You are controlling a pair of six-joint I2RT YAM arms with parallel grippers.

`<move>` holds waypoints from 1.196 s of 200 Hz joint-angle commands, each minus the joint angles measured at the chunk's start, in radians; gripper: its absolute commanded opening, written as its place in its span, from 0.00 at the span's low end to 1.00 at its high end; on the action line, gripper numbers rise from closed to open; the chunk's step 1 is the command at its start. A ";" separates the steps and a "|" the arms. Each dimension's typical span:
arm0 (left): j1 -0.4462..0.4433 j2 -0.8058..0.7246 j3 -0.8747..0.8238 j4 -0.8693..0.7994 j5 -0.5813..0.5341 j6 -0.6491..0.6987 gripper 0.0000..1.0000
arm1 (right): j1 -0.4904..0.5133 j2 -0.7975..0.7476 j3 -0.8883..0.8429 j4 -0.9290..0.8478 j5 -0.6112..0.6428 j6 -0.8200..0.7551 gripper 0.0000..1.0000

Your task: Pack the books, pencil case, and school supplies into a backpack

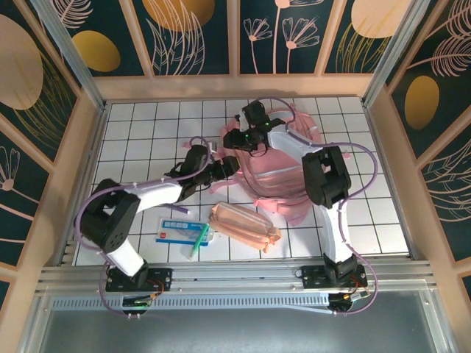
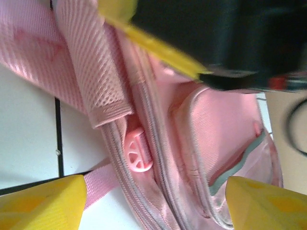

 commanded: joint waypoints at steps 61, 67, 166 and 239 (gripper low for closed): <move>-0.089 0.102 0.061 -0.128 -0.044 -0.154 0.74 | -0.057 -0.603 -0.565 -0.161 0.288 0.128 0.57; -0.091 0.102 0.056 -0.112 -0.042 -0.165 0.73 | -0.053 -0.655 -0.618 -0.166 0.292 0.145 0.56; -0.132 0.114 0.066 -0.082 -0.065 -0.234 0.58 | 0.290 -1.013 -1.007 -0.046 0.337 0.380 0.45; -0.149 0.126 0.072 -0.054 -0.076 -0.294 0.26 | 0.362 -0.817 -0.934 0.029 0.535 0.404 0.46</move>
